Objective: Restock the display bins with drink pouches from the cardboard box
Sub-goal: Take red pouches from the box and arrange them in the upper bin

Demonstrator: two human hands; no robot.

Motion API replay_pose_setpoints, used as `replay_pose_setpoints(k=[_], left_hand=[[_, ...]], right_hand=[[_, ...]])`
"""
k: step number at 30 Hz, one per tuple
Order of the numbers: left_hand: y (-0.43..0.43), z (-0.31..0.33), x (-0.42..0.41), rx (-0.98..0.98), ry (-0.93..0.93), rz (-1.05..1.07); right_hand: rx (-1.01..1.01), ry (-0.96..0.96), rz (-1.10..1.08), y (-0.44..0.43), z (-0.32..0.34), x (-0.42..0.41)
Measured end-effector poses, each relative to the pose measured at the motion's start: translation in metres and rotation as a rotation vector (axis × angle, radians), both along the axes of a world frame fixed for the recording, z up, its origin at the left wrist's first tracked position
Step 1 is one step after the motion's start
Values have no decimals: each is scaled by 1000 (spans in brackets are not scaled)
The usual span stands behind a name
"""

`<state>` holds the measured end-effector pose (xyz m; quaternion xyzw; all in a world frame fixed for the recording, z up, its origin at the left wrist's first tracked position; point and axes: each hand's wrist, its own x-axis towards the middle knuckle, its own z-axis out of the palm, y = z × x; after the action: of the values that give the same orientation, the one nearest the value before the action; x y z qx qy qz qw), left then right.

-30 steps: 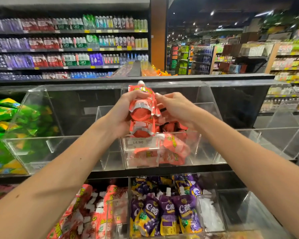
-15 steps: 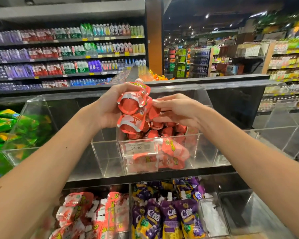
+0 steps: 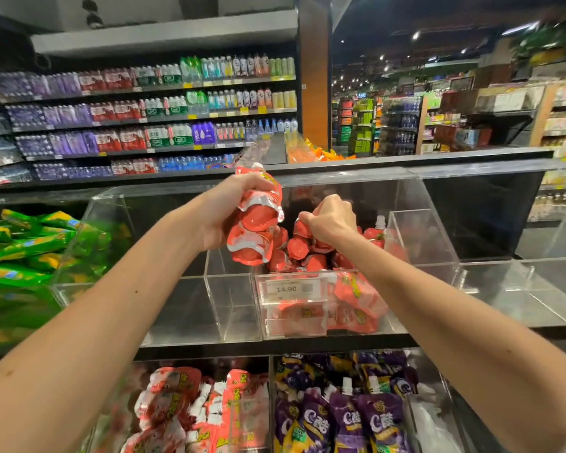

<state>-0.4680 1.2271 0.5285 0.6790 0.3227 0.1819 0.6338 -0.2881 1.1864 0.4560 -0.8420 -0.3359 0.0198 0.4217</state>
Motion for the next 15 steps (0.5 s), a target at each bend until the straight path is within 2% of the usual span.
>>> replay_pose_setpoints(k=[4,8,10,11,12,13,15], left_hand=[[3,-6,2,-10,0,-10],[7,-11,6,-12,-30,-3],[8,-14,8,-4,-66,15],[10,-16,10,2,-100,27],[10,-17,12,6,-148,45],[10,-20,15,10,-200,67],[6,-23,23,25,-297,103]], right_hand=[[-141,-202,-43,14,-7,-5],[-244,-276,0,14,-8,-5],[-178,-309,26,8,-1,-6],[-54,-275,52,2,4,-9],[108,-134,111,-6,12,-13],[248,102,215,-16,19,-19],[315,566,465,-38,32,-33]])
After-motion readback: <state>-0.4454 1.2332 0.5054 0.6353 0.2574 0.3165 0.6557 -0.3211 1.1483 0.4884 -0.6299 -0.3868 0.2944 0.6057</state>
